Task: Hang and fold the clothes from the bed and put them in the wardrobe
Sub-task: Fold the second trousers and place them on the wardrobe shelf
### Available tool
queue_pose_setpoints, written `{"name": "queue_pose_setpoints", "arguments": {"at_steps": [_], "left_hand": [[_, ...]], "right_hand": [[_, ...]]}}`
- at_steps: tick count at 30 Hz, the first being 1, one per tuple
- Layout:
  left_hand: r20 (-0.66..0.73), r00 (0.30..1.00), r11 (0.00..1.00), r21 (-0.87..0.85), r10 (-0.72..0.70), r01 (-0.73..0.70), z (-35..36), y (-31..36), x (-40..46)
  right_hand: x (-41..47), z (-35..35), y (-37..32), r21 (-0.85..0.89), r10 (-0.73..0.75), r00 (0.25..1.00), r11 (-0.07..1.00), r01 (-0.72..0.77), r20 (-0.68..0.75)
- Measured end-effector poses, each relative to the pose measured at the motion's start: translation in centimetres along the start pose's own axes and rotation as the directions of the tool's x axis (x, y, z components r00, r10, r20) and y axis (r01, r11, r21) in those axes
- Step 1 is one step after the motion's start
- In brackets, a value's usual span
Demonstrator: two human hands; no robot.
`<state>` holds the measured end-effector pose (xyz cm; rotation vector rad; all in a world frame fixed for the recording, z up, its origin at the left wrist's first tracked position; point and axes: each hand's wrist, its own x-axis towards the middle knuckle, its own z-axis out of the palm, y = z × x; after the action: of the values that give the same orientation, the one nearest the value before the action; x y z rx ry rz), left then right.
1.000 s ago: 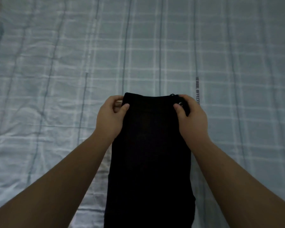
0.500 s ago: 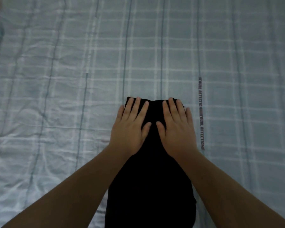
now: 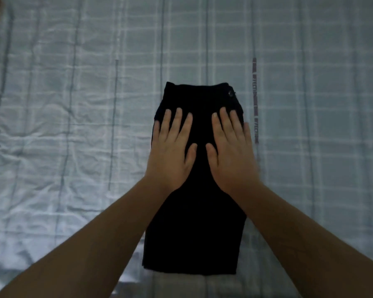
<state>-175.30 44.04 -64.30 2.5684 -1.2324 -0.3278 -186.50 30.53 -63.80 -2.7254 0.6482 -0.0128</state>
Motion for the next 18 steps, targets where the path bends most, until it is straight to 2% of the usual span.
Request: {"name": "queue_pose_setpoints", "arguments": {"at_steps": [4,8,13,18], "left_hand": [[0.046,0.999,1.0,0.01,-0.006,0.006,1.8,1.5,-10.0],[0.133,0.99,0.992,0.118,0.036,-0.052,4.8,1.6,-18.4],[0.205,0.979,0.985,0.168,0.014,-0.049,7.0,0.1,-23.0],[0.189,0.982,0.984,0.17,0.02,-0.053,6.9,0.0,-23.2]], "right_hand": [[-10.7,1.9,-3.3,-0.012,-0.025,0.995,1.0,0.027,0.093],[-19.2,5.4,-4.7,-0.081,0.014,0.987,0.997,-0.001,0.161],[-23.1,8.1,-3.8,-0.136,0.058,0.982,0.99,-0.034,0.178],[-23.4,8.2,-4.0,-0.143,0.05,0.989,0.989,-0.03,0.14]]}}
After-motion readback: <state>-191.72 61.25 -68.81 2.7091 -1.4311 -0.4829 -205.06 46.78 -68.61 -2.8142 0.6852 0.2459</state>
